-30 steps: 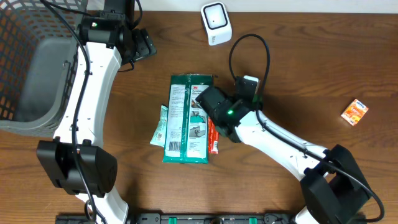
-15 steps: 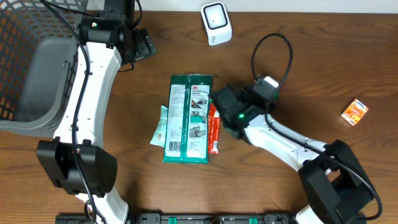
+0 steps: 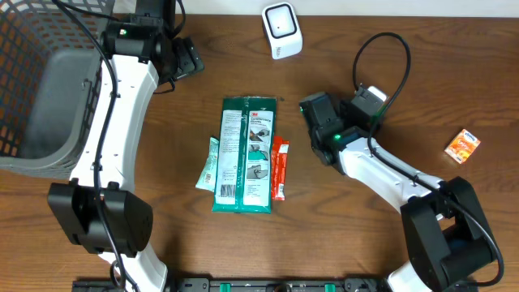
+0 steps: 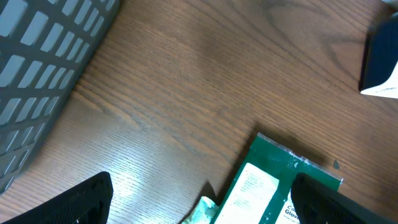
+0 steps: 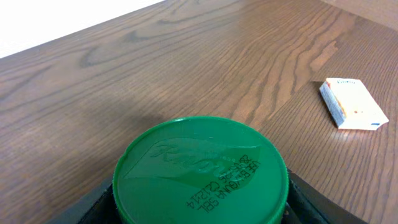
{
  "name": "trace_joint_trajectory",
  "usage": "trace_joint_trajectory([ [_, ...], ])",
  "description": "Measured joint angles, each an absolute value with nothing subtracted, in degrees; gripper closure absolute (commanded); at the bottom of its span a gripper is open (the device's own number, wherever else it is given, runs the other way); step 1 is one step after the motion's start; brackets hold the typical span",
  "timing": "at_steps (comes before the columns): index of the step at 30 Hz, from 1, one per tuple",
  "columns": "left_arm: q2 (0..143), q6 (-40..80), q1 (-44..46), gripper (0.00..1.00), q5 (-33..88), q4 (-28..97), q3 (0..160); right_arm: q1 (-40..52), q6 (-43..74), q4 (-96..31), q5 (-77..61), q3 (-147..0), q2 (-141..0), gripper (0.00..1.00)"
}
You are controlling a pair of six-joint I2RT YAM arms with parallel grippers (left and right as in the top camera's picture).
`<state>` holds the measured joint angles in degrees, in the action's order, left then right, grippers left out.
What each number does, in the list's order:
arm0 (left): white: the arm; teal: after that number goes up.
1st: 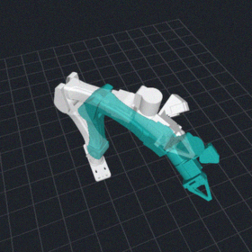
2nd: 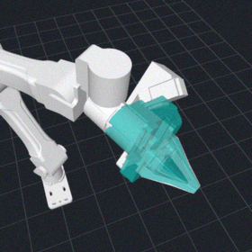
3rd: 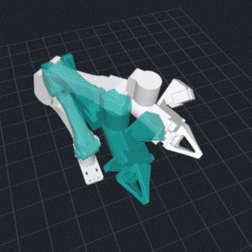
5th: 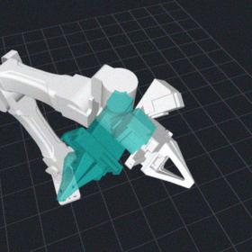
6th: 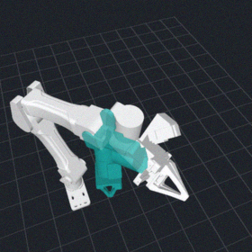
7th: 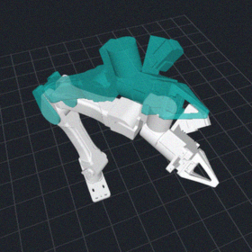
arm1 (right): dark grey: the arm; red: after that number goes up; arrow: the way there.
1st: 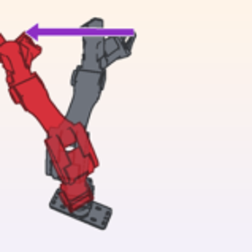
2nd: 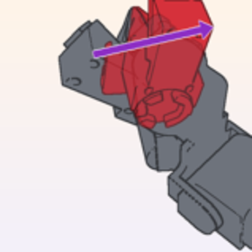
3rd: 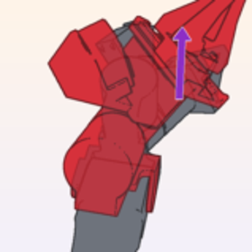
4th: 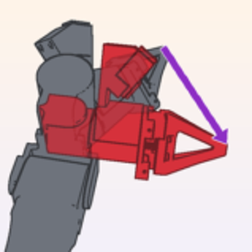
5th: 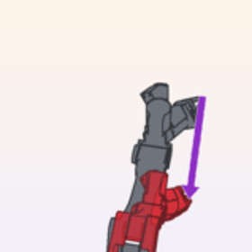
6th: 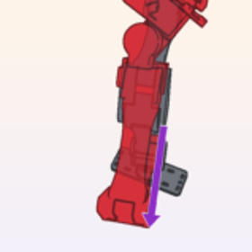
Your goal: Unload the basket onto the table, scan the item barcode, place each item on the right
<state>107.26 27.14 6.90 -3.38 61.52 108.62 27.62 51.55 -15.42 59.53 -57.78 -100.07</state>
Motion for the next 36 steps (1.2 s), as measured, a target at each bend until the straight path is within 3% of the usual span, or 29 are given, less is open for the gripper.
trace_joint_trajectory([
  [23,107.26,27.14,6.9,0.09,-3.4,61.52,108.62,26.94,48.97,-13.56,54.11,-57.76,-105.16,0.61],
  [31,107.26,27.14,6.9,0.09,-3.38,61.52,108.62,26.94,48.97,-14.35,47.81,-57.76,-105.16,0.63],
  [36,107.26,27.14,6.9,0.09,-3.4,61.52,108.62,26.94,48.93,-14.26,47.37,-57.76,-105.16,0.45],
])
